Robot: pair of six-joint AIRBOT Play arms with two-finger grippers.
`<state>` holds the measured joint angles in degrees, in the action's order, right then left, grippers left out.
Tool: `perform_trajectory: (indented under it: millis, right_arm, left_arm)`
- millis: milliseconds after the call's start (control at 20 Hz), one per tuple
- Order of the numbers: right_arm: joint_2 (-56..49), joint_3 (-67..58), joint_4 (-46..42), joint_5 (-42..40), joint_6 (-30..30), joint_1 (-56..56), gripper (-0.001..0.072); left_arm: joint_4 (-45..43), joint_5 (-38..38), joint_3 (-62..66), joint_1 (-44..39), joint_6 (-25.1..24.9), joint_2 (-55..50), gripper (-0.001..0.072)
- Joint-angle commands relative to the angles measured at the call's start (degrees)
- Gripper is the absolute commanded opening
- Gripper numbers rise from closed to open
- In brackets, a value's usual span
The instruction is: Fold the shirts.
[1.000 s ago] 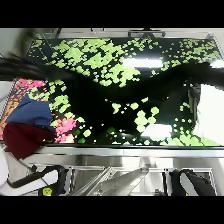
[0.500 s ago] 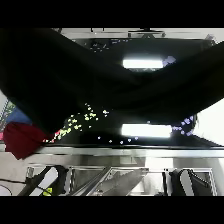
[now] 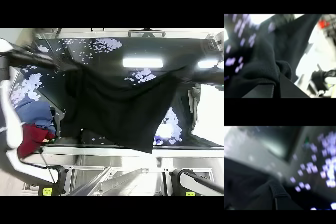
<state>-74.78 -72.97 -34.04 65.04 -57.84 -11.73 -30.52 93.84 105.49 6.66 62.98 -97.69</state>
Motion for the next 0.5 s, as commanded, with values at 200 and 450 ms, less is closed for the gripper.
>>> perform_trajectory:
  millis: [200, 450]
  right_arm:
    - [-26.8, 1.0, 12.4, -16.9, 10.6, 6.0, 0.0050]
    - [-20.4, -3.4, 10.9, -6.2, 6.7, 0.2, 0.0253]
  left_arm:
    - [-7.2, -7.2, 6.7, 2.3, -1.3, -28.7, 0.0124]
    - [-8.5, 1.0, 14.6, 8.5, 1.9, -24.7, 0.0716]
